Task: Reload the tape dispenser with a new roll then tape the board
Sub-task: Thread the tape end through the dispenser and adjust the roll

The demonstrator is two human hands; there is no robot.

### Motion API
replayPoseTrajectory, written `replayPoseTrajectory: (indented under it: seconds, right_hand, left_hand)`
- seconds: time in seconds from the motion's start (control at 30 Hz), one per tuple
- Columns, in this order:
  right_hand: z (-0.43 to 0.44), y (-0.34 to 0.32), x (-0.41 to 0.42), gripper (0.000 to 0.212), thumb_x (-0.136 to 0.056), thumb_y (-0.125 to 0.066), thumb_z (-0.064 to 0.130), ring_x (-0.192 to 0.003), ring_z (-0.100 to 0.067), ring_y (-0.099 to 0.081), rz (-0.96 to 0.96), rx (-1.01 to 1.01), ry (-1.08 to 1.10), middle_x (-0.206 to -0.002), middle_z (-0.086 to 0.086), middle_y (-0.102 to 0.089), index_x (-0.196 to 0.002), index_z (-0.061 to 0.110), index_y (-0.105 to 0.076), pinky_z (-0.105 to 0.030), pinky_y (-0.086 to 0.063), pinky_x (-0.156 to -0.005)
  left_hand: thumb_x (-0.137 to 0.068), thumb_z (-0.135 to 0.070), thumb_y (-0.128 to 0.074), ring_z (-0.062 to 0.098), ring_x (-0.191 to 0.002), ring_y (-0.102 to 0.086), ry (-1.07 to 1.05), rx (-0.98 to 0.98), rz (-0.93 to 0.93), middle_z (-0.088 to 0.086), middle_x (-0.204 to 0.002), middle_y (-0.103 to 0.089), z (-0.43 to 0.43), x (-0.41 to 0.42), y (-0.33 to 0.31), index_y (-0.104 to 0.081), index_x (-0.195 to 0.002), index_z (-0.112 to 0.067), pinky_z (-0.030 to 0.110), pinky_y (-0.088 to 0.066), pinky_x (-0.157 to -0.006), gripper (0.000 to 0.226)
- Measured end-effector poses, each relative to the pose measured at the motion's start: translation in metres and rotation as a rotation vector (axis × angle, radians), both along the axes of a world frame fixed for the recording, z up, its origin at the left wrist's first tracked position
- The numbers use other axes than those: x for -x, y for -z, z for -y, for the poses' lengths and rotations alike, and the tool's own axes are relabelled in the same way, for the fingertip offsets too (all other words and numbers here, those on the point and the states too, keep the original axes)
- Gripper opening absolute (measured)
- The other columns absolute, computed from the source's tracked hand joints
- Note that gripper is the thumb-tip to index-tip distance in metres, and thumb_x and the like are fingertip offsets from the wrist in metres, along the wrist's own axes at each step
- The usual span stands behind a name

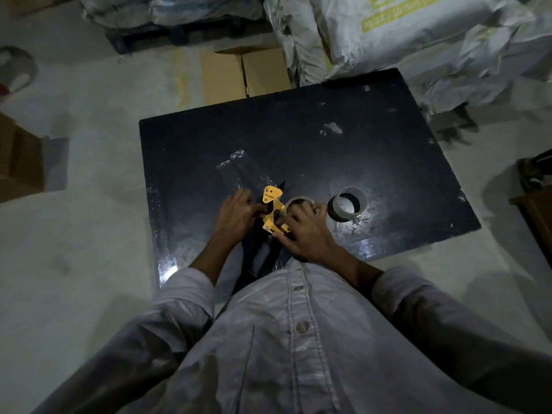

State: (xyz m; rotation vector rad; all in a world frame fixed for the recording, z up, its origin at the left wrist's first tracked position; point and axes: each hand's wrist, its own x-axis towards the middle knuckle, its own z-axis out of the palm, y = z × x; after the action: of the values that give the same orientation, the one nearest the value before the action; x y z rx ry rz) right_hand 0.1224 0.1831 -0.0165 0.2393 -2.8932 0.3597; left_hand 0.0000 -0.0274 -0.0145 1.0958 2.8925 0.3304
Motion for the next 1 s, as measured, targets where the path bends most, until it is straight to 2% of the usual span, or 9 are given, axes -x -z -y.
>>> replayPoseTrajectory:
  seconds: [0.17,0.27,0.4,0.5,0.6,0.7,0.83,0.9,1.0]
  right_hand:
    - [0.005,0.013,-0.010,0.037,-0.091,-0.072,0.065,-0.101,-0.023,-0.060,0.042,0.002,0.074,-0.097,0.006,-0.065,-0.094,0.029,-0.083,-0.049,-0.036,-0.089]
    - [0.011,0.016,-0.013,0.029,-0.090,-0.075,0.057,-0.099,-0.022,-0.061,0.022,0.029,0.112,-0.091,0.008,-0.065,-0.089,0.029,-0.083,-0.048,-0.033,-0.087]
    - [0.021,0.014,-0.011,0.025,-0.088,-0.076,0.052,-0.098,-0.021,-0.061,0.057,0.047,0.158,-0.087,0.009,-0.065,-0.084,0.029,-0.083,-0.048,-0.032,-0.088]
    - [0.020,0.016,-0.007,0.028,-0.087,-0.077,0.060,-0.101,-0.019,-0.060,0.113,0.034,0.168,-0.090,0.012,-0.066,-0.088,0.033,-0.085,-0.046,-0.029,-0.088]
    - [0.003,0.021,-0.008,0.047,-0.081,-0.078,0.072,-0.107,-0.021,-0.059,0.177,0.099,0.158,-0.104,0.010,-0.066,-0.113,0.039,-0.083,-0.045,-0.030,-0.088]
    - [-0.008,0.023,-0.017,0.062,-0.075,-0.084,0.071,-0.117,-0.020,-0.056,0.194,0.171,0.184,-0.120,0.006,-0.066,-0.126,0.038,-0.076,-0.041,-0.026,-0.092]
    - [-0.012,0.022,-0.024,0.037,-0.082,-0.081,0.068,-0.098,-0.019,-0.063,0.178,0.223,0.123,-0.092,0.012,-0.065,-0.096,0.035,-0.076,-0.044,-0.040,-0.087]
    - [-0.007,0.019,-0.027,0.042,-0.089,-0.073,0.072,-0.087,-0.016,-0.065,0.222,0.197,0.092,-0.078,0.013,-0.067,-0.078,0.032,-0.074,-0.040,-0.044,-0.083]
    - [0.007,0.017,-0.029,0.053,-0.088,-0.070,0.076,-0.071,-0.009,-0.067,0.295,0.287,0.198,-0.067,0.012,-0.070,-0.066,0.028,-0.074,-0.035,-0.051,-0.078]
  left_hand:
    - [-0.084,-0.033,-0.092,0.029,-0.094,-0.056,-0.016,-0.064,-0.003,0.005,-0.100,-0.054,-0.003,-0.003,0.005,-0.086,-0.102,-0.031,0.041,-0.048,-0.067,0.019]
    - [-0.088,-0.031,-0.091,0.029,-0.095,-0.057,-0.044,-0.064,-0.035,0.008,-0.103,-0.055,0.004,-0.009,0.018,-0.083,-0.098,-0.025,0.035,-0.040,-0.065,0.015]
    - [-0.091,-0.032,-0.089,0.031,-0.091,-0.059,-0.196,-0.120,-0.004,0.011,-0.102,-0.057,0.017,-0.032,0.029,-0.083,-0.100,-0.021,0.034,-0.043,-0.061,0.015]
    - [-0.091,-0.033,-0.088,0.028,-0.096,-0.056,-0.371,-0.241,0.086,0.008,-0.104,-0.053,0.018,-0.038,0.024,-0.088,-0.103,-0.029,0.032,-0.039,-0.063,0.012]
    - [-0.090,-0.052,-0.085,0.030,-0.115,-0.048,-0.415,-0.276,0.198,0.007,-0.121,-0.050,0.009,-0.027,0.014,-0.084,-0.118,-0.042,0.040,-0.050,-0.085,0.031]
    - [-0.082,-0.064,-0.085,0.039,-0.141,-0.033,-0.364,-0.128,0.288,0.012,-0.152,-0.041,-0.016,-0.017,0.007,-0.079,-0.125,-0.051,0.050,-0.036,-0.110,0.045]
    - [-0.079,-0.062,-0.088,0.043,-0.155,-0.020,-0.426,-0.020,0.514,0.012,-0.171,-0.025,-0.047,-0.009,0.004,-0.073,-0.132,-0.057,0.056,-0.025,-0.123,0.055]
    - [-0.079,-0.063,-0.087,0.043,-0.155,-0.020,-0.449,-0.015,0.584,0.013,-0.170,-0.028,-0.051,-0.004,0.004,-0.074,-0.130,-0.058,0.056,-0.024,-0.124,0.052]
    - [-0.081,-0.063,-0.085,0.041,-0.153,-0.025,-0.421,0.063,0.527,0.011,-0.169,-0.035,-0.054,0.000,0.004,-0.079,-0.121,-0.057,0.053,-0.029,-0.122,0.041]
